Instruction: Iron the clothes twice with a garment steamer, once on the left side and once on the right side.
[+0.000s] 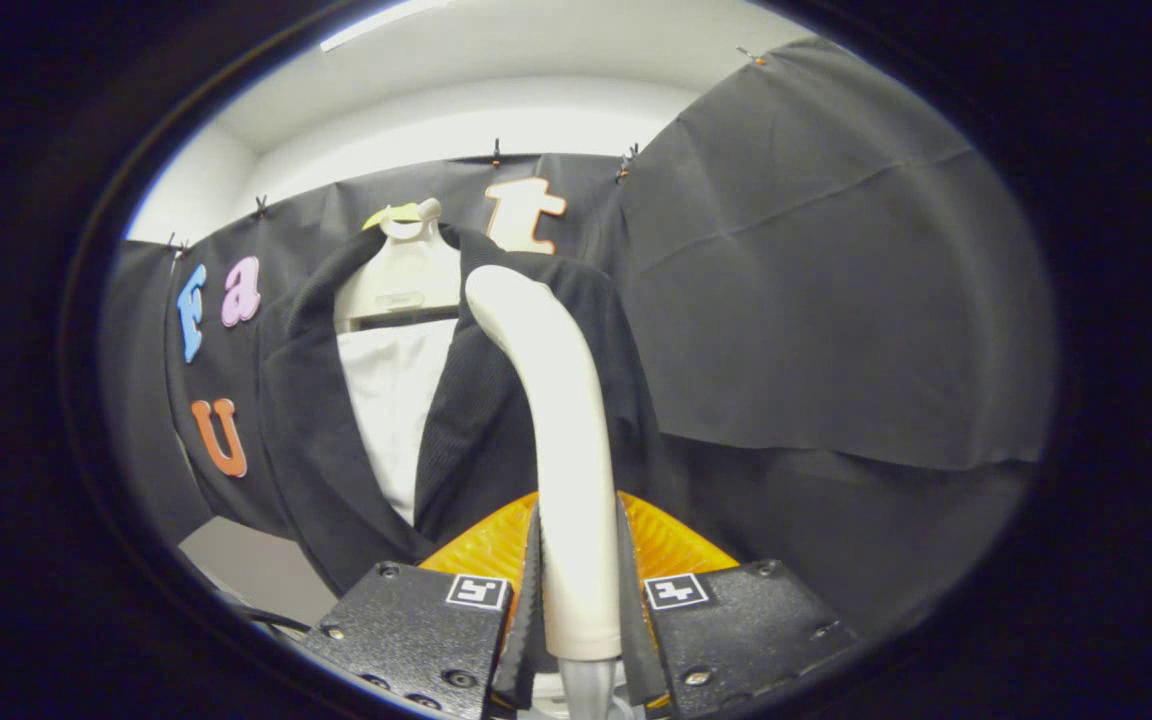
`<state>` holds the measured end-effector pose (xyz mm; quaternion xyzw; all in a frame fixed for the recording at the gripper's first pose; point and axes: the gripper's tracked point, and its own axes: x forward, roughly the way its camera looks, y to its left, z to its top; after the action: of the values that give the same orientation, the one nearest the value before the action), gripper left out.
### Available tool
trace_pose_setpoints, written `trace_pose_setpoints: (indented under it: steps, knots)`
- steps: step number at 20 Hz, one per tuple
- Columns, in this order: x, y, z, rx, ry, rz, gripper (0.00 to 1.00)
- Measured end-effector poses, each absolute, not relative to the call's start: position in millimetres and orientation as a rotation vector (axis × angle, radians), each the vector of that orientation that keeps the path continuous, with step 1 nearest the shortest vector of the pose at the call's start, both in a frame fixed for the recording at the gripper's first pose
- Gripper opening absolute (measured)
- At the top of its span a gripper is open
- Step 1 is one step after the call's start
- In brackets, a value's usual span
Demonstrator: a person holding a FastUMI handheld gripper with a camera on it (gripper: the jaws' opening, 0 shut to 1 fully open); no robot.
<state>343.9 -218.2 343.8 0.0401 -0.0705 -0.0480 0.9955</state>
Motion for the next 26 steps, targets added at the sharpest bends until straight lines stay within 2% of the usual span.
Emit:
trace_pose_setpoints:
  steps: [9,26]
  knots:
    - [360,-216,329,-0.019,-0.109,-0.156,0.37]
    - [348,-200,224,-0.068,0.066,-0.224,0.37]
